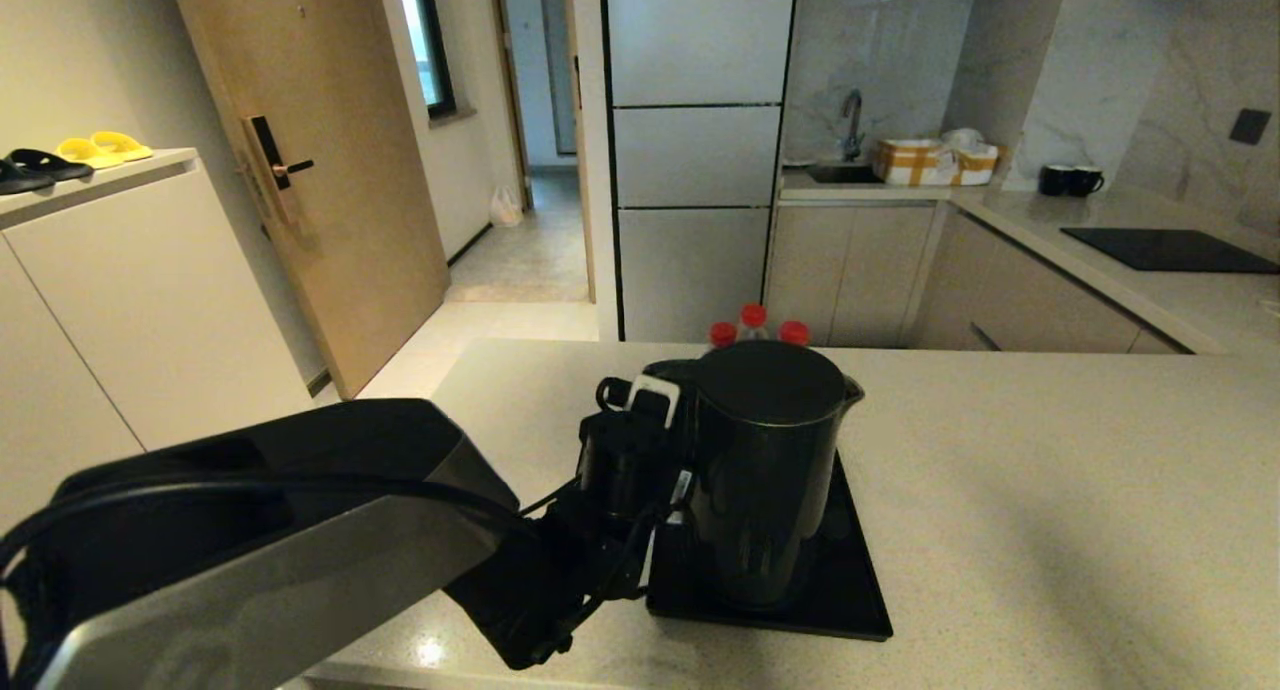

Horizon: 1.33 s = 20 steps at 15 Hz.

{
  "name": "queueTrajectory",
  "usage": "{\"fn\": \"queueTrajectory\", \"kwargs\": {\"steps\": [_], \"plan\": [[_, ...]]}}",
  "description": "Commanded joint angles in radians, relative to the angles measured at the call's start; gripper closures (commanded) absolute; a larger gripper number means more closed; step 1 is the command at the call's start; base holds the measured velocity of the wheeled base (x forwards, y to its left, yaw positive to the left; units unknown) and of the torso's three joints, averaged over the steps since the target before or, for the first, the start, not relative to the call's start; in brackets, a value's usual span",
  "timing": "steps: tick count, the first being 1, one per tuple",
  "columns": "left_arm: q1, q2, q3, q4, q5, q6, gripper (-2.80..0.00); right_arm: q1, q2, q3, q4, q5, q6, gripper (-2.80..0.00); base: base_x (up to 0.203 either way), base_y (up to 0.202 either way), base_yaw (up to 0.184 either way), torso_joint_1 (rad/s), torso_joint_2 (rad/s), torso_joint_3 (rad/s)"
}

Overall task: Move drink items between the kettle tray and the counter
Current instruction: Return the kettle to its original position

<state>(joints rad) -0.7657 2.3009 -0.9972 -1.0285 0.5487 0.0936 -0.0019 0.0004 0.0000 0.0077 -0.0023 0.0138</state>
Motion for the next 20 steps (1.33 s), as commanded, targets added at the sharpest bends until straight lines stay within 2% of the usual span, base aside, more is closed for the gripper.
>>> {"fn": "queueTrajectory", "kwargs": {"steps": [1, 5, 9, 11, 15, 20], "plan": [[0.006, 0.003, -0.01, 0.05, -0.002, -0.016, 0.0, 0.0, 0.0, 0.0, 0.0, -0.001, 0.0, 0.0, 0.0, 0.0, 0.0, 0.0, 0.0, 0.0], [0.017, 0.006, -0.023, 0.088, -0.007, -0.022, 0.0, -0.001, 0.0, 0.0, 0.0, -0.001, 0.0, 0.0, 0.0, 0.0, 0.0, 0.0, 0.0, 0.0], [0.023, 0.017, -0.061, 0.099, 0.009, -0.001, 0.0, 0.0, 0.0, 0.0, 0.0, -0.001, 0.0, 0.0, 0.0, 0.0, 0.0, 0.0, 0.0, 0.0], [0.033, 0.012, -0.049, 0.086, 0.01, 0.03, 0.0, 0.0, 0.0, 0.0, 0.0, -0.001, 0.0, 0.0, 0.0, 0.0, 0.0, 0.0, 0.0, 0.0], [0.032, -0.014, -0.021, 0.087, 0.002, 0.034, 0.0, 0.0, 0.001, 0.0, 0.0, -0.001, 0.0, 0.0, 0.0, 0.0, 0.0, 0.0, 0.0, 0.0], [-0.04, -0.016, 0.063, 0.03, 0.008, 0.035, 0.0, 0.0, 0.0, 0.0, 0.0, 0.0, 0.0, 0.0, 0.0, 0.0, 0.0, 0.0, 0.0, 0.0]]}}
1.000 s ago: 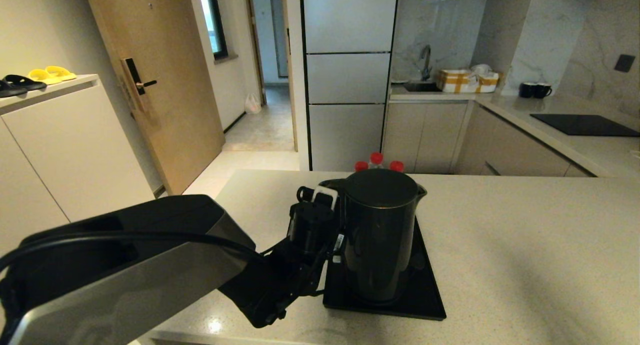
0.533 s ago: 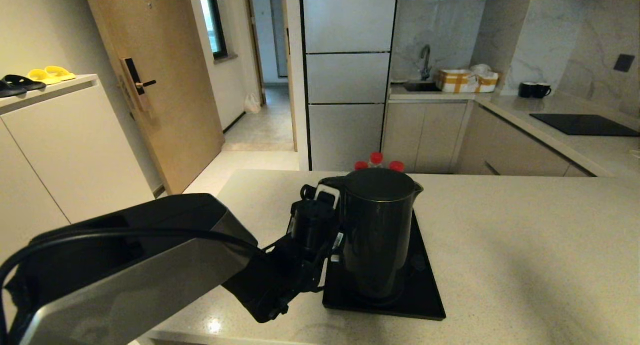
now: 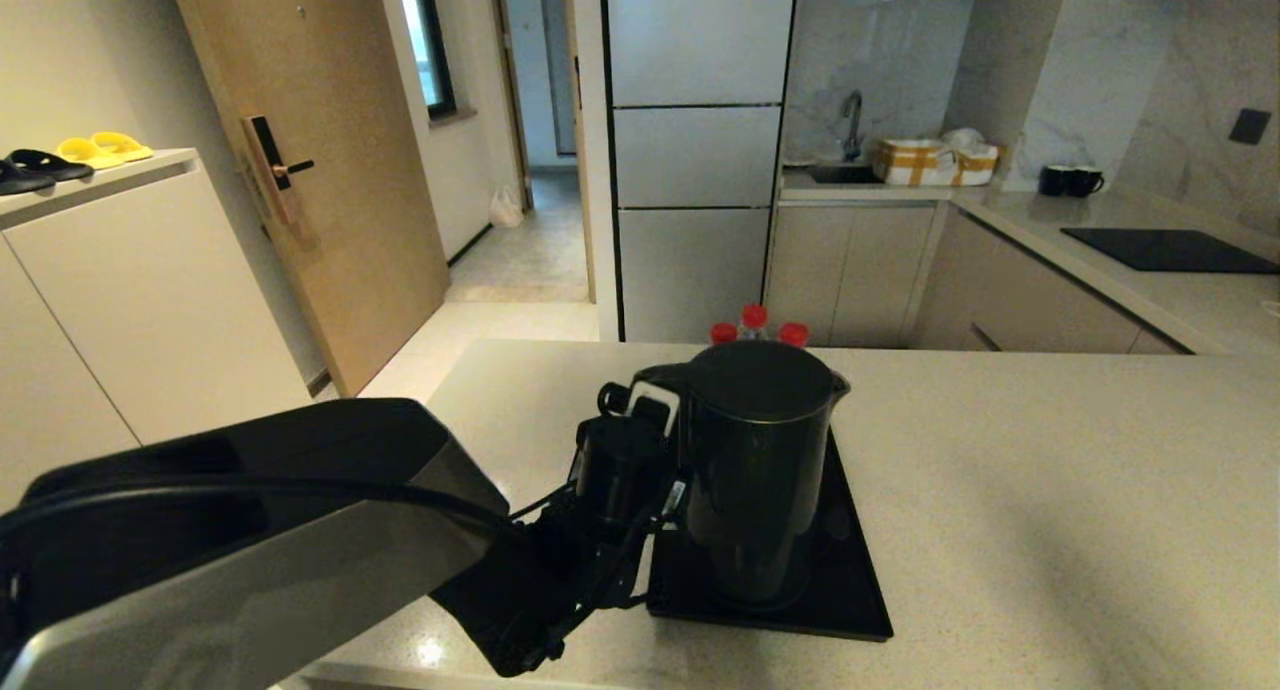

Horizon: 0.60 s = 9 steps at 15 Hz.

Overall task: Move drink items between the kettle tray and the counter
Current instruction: Return the kettle to its original position

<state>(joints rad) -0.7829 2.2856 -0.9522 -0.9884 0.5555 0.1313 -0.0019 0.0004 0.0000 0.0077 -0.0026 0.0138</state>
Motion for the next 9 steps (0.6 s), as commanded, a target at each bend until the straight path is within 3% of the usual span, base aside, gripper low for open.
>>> {"fn": "queueTrajectory", "kwargs": {"steps": [1, 4, 9], "plan": [[-0.037, 0.001, 0.028, -0.013, 0.001, -0.004, 0.0, -0.001, 0.0, 0.0, 0.0, 0.0, 0.0, 0.0, 0.0, 0.0, 0.0, 0.0, 0.0, 0.0], [-0.075, -0.003, 0.057, -0.039, 0.019, 0.0, 0.0, -0.001, 0.0, 0.0, 0.0, 0.0, 0.0, 0.0, 0.0, 0.0, 0.0, 0.0, 0.0, 0.0], [-0.076, 0.011, 0.038, -0.023, 0.018, 0.001, 0.0, 0.0, 0.0, 0.0, 0.0, 0.0, 0.0, 0.0, 0.0, 0.0, 0.0, 0.0, 0.0, 0.0]]}}
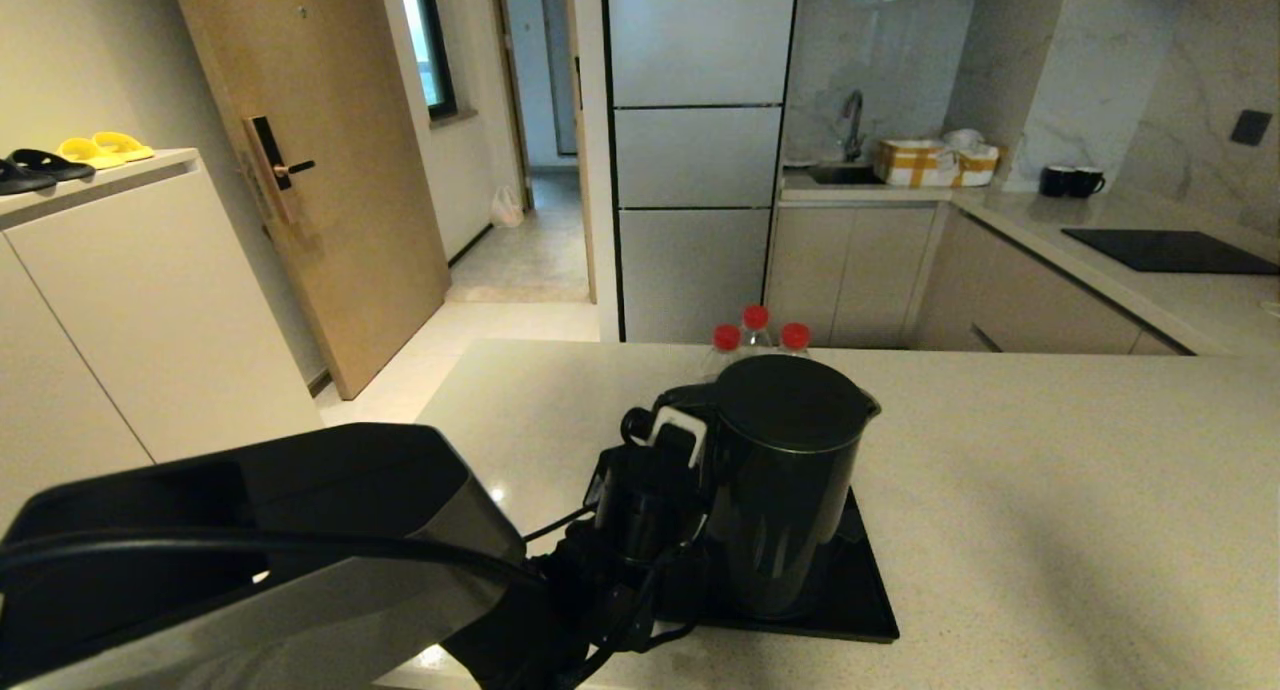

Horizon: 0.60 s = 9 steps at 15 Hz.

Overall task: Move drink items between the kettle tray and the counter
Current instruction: Return the kettle to its original position

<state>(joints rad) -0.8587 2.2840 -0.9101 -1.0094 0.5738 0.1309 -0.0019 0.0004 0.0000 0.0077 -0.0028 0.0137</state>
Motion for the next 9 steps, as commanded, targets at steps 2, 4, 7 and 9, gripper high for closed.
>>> {"fn": "queueTrajectory", "kwargs": {"steps": [2, 4, 7, 9], "plan": [[0.003, 0.022, -0.007, 0.002, -0.001, 0.0, 0.0, 0.0, 0.0, 0.0, 0.0, 0.001, 0.0, 0.0, 0.0, 0.0, 0.0, 0.0, 0.0, 0.0], [0.015, 0.034, -0.002, 0.001, -0.002, -0.002, 0.0, 0.0, 0.0, 0.0, 0.0, 0.0, 0.0, 0.0, 0.0, 0.0, 0.0, 0.0, 0.0, 0.0], [0.02, 0.03, -0.015, -0.009, 0.0, -0.004, -2.8, 0.0, 0.0, 0.0, 0.0, 0.0, 0.0, 0.0, 0.0, 0.0, 0.0, 0.0, 0.0, 0.0], [0.021, 0.006, -0.013, -0.01, 0.008, -0.006, -2.8, -0.001, 0.001, 0.0, 0.0, 0.0, 0.0, 0.0, 0.0, 0.0, 0.0, 0.0, 0.0, 0.0]]}}
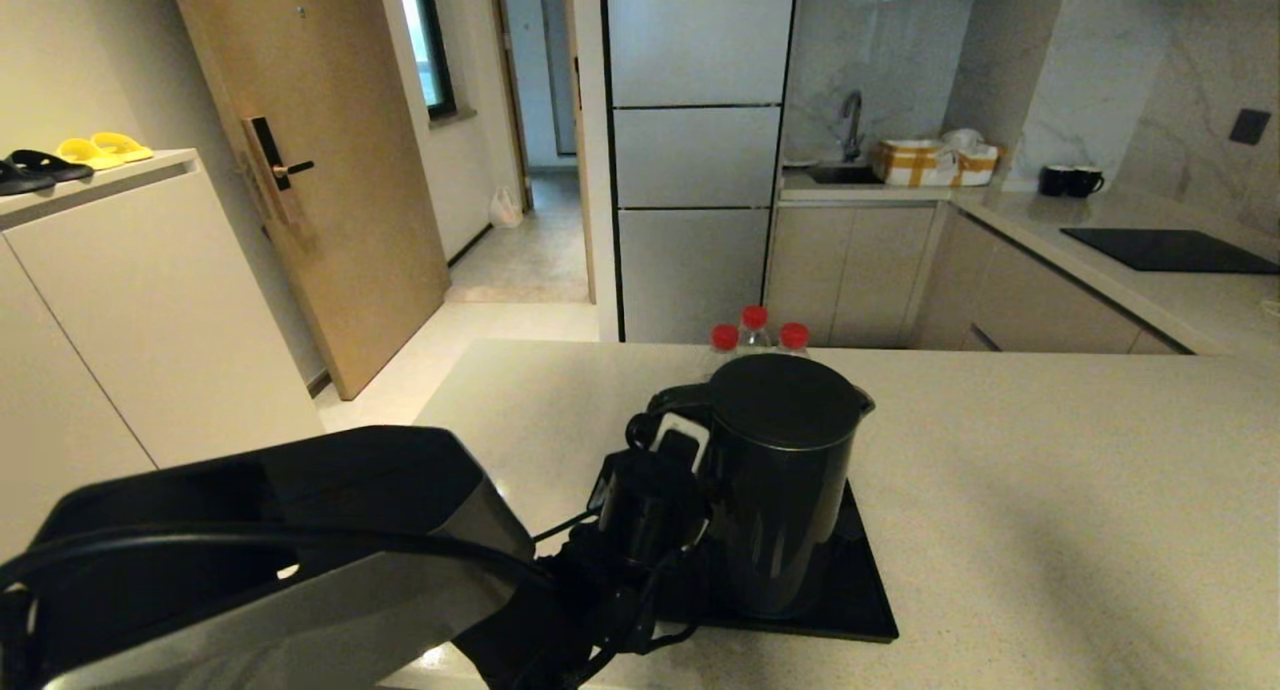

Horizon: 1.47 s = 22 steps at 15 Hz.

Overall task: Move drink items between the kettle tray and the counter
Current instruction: Return the kettle to its original position

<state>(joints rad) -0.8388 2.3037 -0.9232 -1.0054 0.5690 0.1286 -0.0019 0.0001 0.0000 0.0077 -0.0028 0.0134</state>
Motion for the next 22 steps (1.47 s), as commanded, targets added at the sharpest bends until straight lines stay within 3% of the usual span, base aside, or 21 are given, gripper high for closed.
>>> {"fn": "queueTrajectory", "kwargs": {"steps": [1, 5, 7, 14, 19, 22], "plan": [[0.001, -0.021, 0.001, -0.012, 0.025, -0.003, -2.8, 0.0, 0.0, 0.0, 0.0, 0.001, 0.0, 0.0, 0.0, 0.0, 0.0, 0.0, 0.0, 0.0], [0.001, -0.076, 0.064, -0.03, 0.057, -0.005, -2.8, 0.0, 0.001, 0.0, 0.0, 0.0, 0.0, 0.0, 0.0, 0.0, 0.0, 0.0, 0.0, 0.0], [-0.005, -0.102, 0.119, -0.098, 0.057, -0.005, -2.8, 0.0, 0.0, 0.0, 0.0, 0.0, 0.0, 0.0, 0.0, 0.0, 0.0, 0.0, 0.0, 0.0], [-0.013, -0.047, 0.063, -0.113, 0.053, -0.018, -2.8, 0.0, 0.0, 0.0, 0.0, 0.0, 0.0, 0.0, 0.0, 0.0, 0.0, 0.0, 0.0, 0.0], [-0.09, -0.094, 0.117, -0.116, 0.058, -0.018, -2.8, -0.001, 0.0, 0.0, 0.0, 0.0, 0.0, 0.0, 0.0, 0.0, 0.0, 0.0, 0.0, 0.0], [-0.098, -0.118, 0.136, -0.128, 0.061, -0.014, -2.8, -0.001, 0.0, 0.0, 0.0, 0.001, 0.0, 0.0, 0.0, 0.0, 0.0, 0.0, 0.0, 0.0]]}}
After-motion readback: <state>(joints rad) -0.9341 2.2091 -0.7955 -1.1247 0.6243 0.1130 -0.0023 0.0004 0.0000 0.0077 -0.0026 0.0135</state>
